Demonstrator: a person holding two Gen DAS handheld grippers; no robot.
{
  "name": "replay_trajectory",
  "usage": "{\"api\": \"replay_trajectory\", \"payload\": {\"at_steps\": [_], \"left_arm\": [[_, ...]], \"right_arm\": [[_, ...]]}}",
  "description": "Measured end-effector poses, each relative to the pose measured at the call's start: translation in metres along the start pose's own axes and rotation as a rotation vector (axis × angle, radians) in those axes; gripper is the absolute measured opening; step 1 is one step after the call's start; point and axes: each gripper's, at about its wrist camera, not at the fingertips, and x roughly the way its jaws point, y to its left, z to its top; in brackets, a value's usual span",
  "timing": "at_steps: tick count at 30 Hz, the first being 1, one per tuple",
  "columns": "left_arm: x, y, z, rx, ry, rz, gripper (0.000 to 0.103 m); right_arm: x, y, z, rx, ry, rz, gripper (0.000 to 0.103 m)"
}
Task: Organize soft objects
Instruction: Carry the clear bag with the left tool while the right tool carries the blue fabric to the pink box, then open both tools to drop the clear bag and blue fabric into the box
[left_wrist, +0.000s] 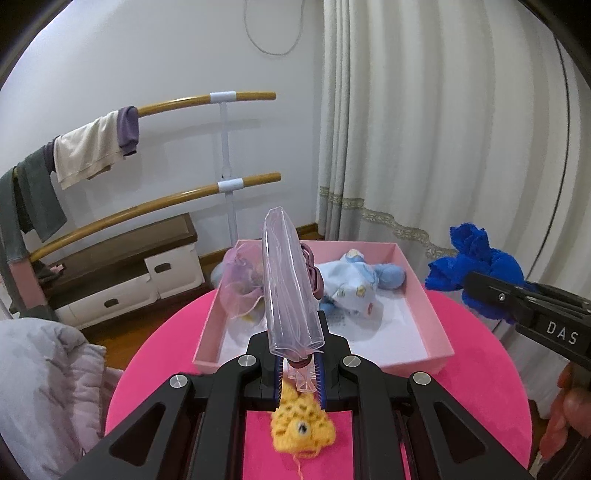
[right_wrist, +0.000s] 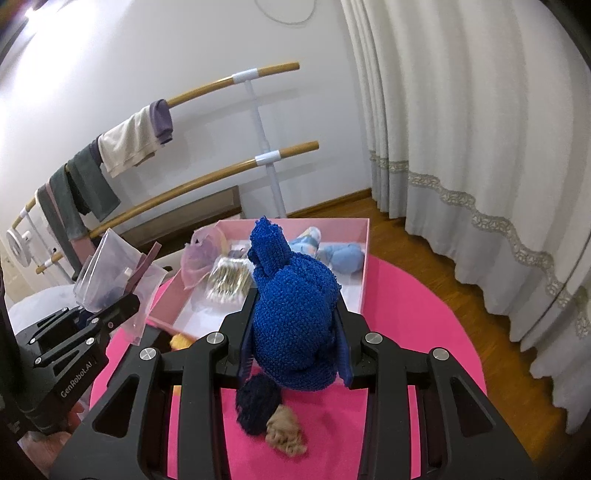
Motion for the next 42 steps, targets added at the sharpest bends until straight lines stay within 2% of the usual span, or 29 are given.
{"api": "replay_trajectory", "payload": {"at_steps": [10, 20, 22, 24, 25, 26, 27, 28, 29, 30, 34, 42], "left_arm": [[0.076, -0.006, 0.029, 0.0, 0.079, -0.058, 0.011], [0.157, -0.008, 0.044, 0.0, 0.201, -0.077, 0.012], [0.168, -0.006, 0.049, -0.001, 0.213, -0.068, 0.016], [0.177, -0.003, 0.055, -0.006, 0.228, -0.07, 0.017], [0.178, -0.002, 0.058, -0.002, 0.23, -0.062, 0.027], [0.179, -0.001, 0.06, 0.003, 0.231, -0.04, 0.051], [0.177, 0.0, 0.062, 0.002, 0.225, -0.023, 0.064], [0.173, 0.004, 0.065, -0.007, 0.195, -0.004, 0.088], [0.167, 0.002, 0.063, -0.011, 0.172, 0.003, 0.101], [0.162, 0.005, 0.065, -0.016, 0.145, 0.015, 0.103], [0.148, 0.011, 0.073, -0.01, 0.107, 0.054, 0.103], [0.099, 0.011, 0.055, -0.009, 0.06, 0.083, 0.103]], "right_arm": [[0.05, -0.013, 0.02, 0.013, 0.065, -0.026, 0.033], [0.104, -0.029, 0.013, 0.033, 0.154, -0.045, 0.033], [0.111, -0.032, 0.009, 0.037, 0.17, -0.046, 0.034], [0.116, -0.035, 0.007, 0.04, 0.184, -0.053, 0.043], [0.118, -0.036, 0.006, 0.043, 0.186, -0.054, 0.045], [0.118, -0.037, 0.004, 0.048, 0.181, -0.049, 0.054], [0.117, -0.038, 0.003, 0.054, 0.18, -0.051, 0.067], [0.116, -0.039, 0.003, 0.062, 0.177, -0.051, 0.074], [0.114, -0.04, 0.002, 0.072, 0.17, -0.038, 0.084], [0.111, -0.041, 0.001, 0.084, 0.159, -0.023, 0.091], [0.094, -0.041, 0.001, 0.103, 0.11, -0.033, 0.103], [0.047, -0.028, 0.0, 0.1, 0.039, -0.048, 0.103]]}}
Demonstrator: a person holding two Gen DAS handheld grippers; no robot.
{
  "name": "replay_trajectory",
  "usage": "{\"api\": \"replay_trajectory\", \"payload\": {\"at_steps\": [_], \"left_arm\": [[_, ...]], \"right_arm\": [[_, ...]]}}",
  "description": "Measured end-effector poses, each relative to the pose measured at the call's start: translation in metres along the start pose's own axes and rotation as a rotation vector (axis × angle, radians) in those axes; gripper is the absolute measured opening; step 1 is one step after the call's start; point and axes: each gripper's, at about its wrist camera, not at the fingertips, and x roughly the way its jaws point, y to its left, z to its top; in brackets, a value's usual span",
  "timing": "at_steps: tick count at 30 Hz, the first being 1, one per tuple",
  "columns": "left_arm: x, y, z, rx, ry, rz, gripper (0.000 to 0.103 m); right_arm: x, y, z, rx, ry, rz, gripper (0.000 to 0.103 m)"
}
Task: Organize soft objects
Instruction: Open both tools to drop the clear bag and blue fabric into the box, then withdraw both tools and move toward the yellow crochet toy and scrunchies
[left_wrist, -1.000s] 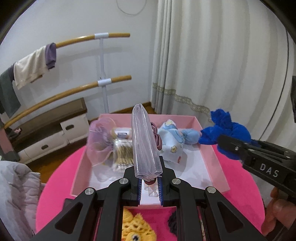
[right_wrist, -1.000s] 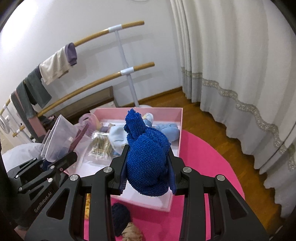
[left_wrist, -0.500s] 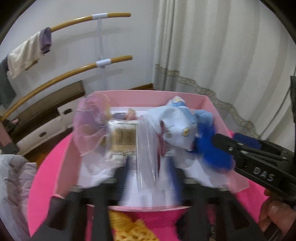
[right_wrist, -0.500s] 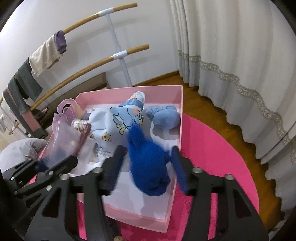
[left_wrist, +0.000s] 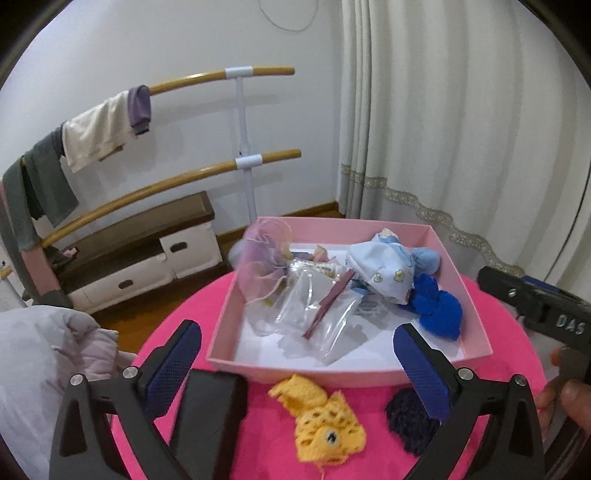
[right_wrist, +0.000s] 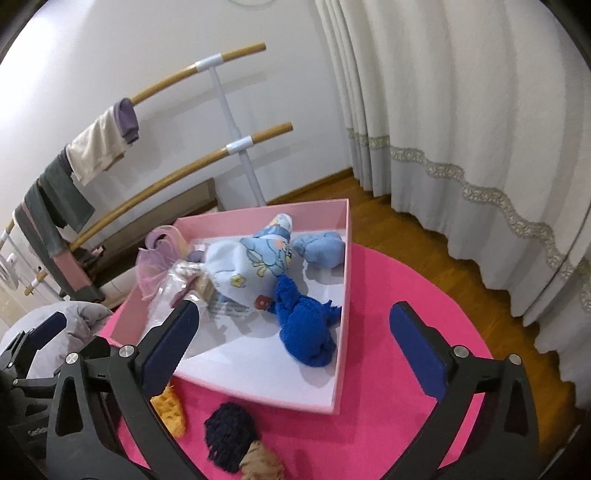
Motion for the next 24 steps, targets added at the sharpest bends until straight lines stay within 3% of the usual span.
{"api": "replay_trajectory", "payload": {"at_steps": [4, 11, 24], "left_arm": [[-0.039, 0.007, -0.032, -0.008, -0.025, 0.007, 0.103], [-0.099, 0.009, -0.059, 0.001, -0.06, -0.012, 0.103], [-0.174, 0.007, -0.079, -0.038, -0.099, -0.045, 0.103]], "right_arm": [[-0.03, 0.006, -0.005, -0.009, -0.036, -0.002, 0.103], [-0.078, 0.019, -0.02, -0.041, -0.092, -0.011, 0.103], [-0.149, 0.031, -0.051, -0.066, -0.168, 0.005, 0.103]]}}
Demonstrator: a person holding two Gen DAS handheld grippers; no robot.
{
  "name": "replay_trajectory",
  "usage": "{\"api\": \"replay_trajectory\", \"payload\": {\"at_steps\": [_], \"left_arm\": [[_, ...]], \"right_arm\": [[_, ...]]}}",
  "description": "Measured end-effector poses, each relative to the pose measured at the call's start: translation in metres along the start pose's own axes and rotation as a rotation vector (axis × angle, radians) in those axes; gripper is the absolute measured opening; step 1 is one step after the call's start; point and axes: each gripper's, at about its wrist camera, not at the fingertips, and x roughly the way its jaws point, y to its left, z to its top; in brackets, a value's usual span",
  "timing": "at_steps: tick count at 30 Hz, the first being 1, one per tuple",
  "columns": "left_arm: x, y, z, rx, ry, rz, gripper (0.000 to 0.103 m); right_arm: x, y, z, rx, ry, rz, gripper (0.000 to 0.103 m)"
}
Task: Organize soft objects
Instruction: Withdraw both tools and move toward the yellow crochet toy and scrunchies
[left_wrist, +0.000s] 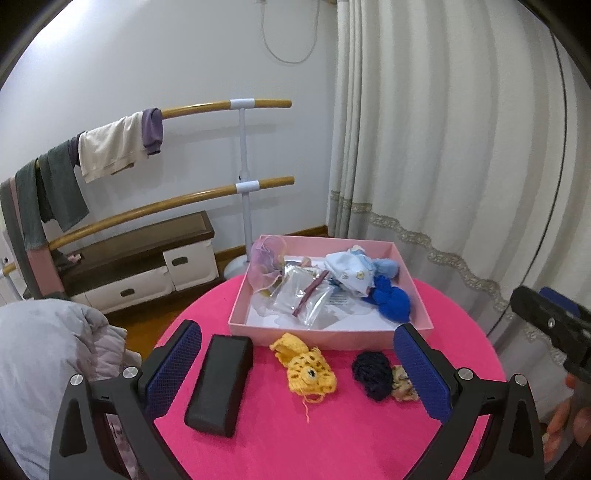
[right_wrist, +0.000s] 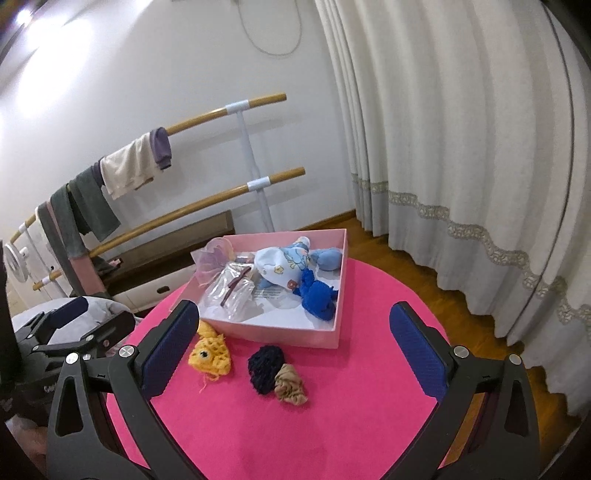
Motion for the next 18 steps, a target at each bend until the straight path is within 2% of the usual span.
{"api": "replay_trajectory", "payload": {"at_steps": [11, 18], "left_arm": [[-0.055, 0.001, -0.019, -0.042, -0.024, 0.008, 0.103], [-0.075, -0.002, -0.038, -0.052, -0.008, 0.019, 0.103]], "right_arm": [[-0.052, 0.013, -0.037, -0.014, -0.039, 0.0, 0.103], [-0.061, 0.019, -0.055, -0.032, -0.03, 0.002, 0.103]]}}
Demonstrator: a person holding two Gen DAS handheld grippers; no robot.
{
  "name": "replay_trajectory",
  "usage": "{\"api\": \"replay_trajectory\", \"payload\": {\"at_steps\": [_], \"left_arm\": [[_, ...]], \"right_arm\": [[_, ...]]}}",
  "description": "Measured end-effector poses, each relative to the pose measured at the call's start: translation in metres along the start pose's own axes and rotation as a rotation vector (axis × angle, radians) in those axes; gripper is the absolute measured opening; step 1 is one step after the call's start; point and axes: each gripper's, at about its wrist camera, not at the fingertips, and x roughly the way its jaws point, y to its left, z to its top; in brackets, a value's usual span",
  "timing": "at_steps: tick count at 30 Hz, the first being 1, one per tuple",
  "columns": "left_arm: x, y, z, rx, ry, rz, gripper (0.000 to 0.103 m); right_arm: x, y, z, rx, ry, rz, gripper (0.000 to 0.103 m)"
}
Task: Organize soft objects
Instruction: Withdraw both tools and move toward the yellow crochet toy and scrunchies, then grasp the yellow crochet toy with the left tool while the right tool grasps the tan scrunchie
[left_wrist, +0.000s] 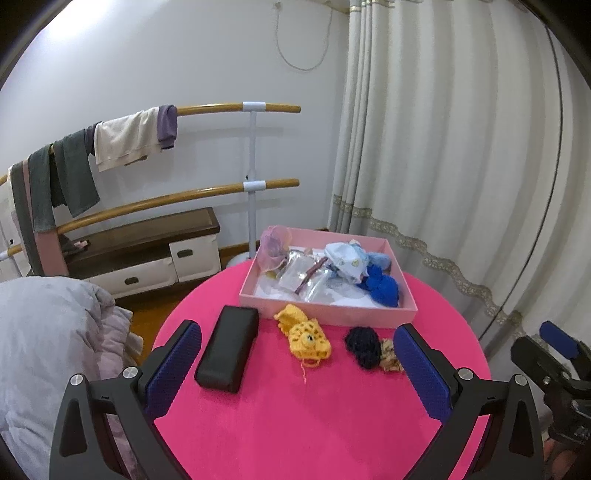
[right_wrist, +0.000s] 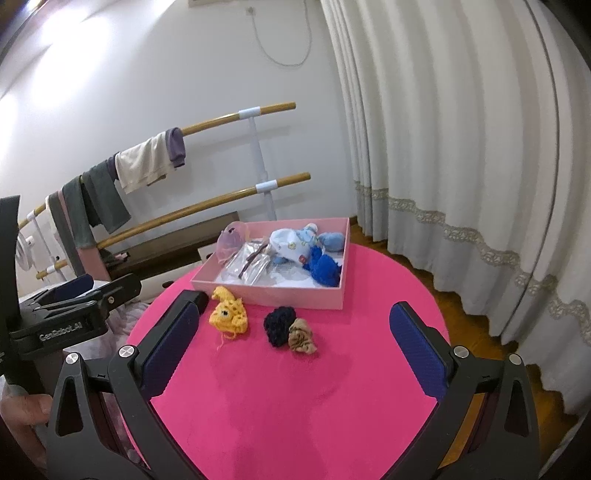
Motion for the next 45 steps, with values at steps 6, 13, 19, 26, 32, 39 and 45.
{"api": "replay_trajectory", "payload": {"at_steps": [6, 13, 19, 26, 32, 39, 45], "left_arm": [[-0.013, 0.006, -0.013, -0.02, -0.007, 0.018, 0.103], [-0.017, 0.02, -0.033, -0.066, 0.012, 0.031, 0.103], [-0.019, 0.024, -0.037, -0.075, 0.021, 0.027, 0.103], [-0.012, 0.027, -0.04, -0.081, 0.037, 0.02, 0.103], [0.005, 0.025, -0.039, -0.075, 0.064, 0.008, 0.103], [0.05, 0.017, -0.035, -0.059, 0.118, -0.005, 0.103], [0.109, 0.006, -0.027, -0.043, 0.168, -0.01, 0.103]], "right_arm": [[-0.001, -0.004, -0.003, 0.013, 0.012, 0.0, 0.103], [-0.004, 0.001, -0.003, 0.003, 0.004, 0.0, 0.103], [-0.002, 0.004, -0.003, -0.004, 0.008, -0.001, 0.103], [0.003, 0.003, -0.003, -0.003, 0.019, -0.008, 0.103], [0.017, -0.008, -0.006, 0.006, 0.048, -0.022, 0.103], [0.049, -0.028, -0.018, 0.026, 0.114, -0.042, 0.103], [0.088, -0.037, -0.031, 0.023, 0.19, -0.052, 0.103]]}}
